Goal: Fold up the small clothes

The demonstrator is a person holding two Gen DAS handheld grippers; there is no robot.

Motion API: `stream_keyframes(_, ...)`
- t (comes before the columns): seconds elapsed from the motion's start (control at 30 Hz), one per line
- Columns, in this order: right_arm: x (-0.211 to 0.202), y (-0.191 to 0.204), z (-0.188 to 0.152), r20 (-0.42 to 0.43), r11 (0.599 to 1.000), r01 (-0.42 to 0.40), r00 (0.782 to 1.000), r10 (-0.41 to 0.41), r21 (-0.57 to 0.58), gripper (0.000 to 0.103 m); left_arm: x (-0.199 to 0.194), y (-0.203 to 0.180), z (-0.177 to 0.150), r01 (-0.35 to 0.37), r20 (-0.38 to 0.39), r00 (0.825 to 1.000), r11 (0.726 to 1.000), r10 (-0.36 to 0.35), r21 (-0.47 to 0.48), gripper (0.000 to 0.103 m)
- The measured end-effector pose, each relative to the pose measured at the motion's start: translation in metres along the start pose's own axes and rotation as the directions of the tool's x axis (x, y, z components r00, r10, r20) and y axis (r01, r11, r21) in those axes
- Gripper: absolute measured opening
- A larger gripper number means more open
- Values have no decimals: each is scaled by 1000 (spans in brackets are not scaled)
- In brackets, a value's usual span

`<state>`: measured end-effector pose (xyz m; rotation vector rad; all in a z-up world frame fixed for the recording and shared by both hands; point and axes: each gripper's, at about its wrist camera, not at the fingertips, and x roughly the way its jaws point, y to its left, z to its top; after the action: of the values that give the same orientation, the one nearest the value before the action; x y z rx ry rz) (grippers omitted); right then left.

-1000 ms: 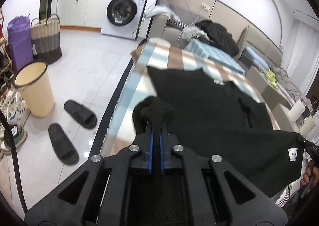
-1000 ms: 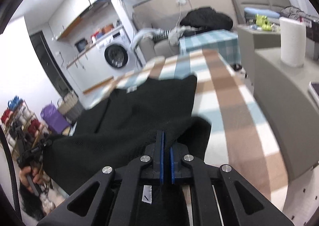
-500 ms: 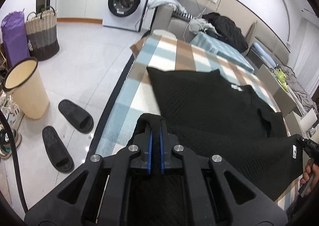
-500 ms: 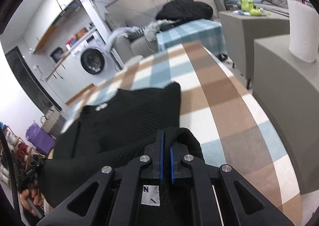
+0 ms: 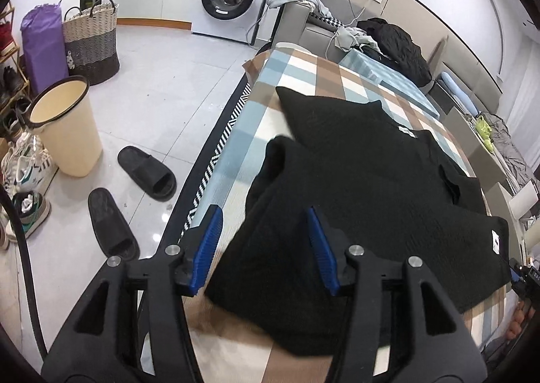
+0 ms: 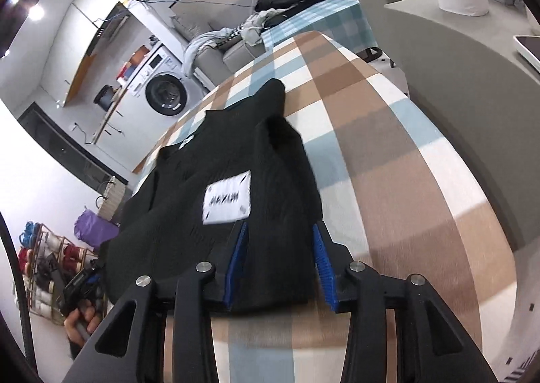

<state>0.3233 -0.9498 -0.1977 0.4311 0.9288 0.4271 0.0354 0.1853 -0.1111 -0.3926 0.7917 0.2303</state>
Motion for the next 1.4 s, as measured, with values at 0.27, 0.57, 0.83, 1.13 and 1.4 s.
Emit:
stream_keyframes(0.27,-10,21,-6,18,990,-130,991,131,-52,40,-21,7,-17,-2,1,1000,1000,2,-12,49)
stream_keyframes(0.57,2,9,-11,-17,998,-62,998,62,-14,40,-29,13,-38,-13,-41,999,1000,13,-14,49)
stream_keyframes(0.83,-1,22,-11,-15,990,-129,992,129,-48,40,-33,15,-40,6,-37,999,1000,-7,-26,50)
stream_keyframes(1.13,4,16,-12,-28,994,-106,994,105,-17,40,-19,26,-36,0,-63,998,998,-4,-55,53)
stream_keyframes(1.4,4,16,-11,-30,996,-92,995,92,-17,40,-27,8,-25,19,16,1000,1000,-19,-9,19)
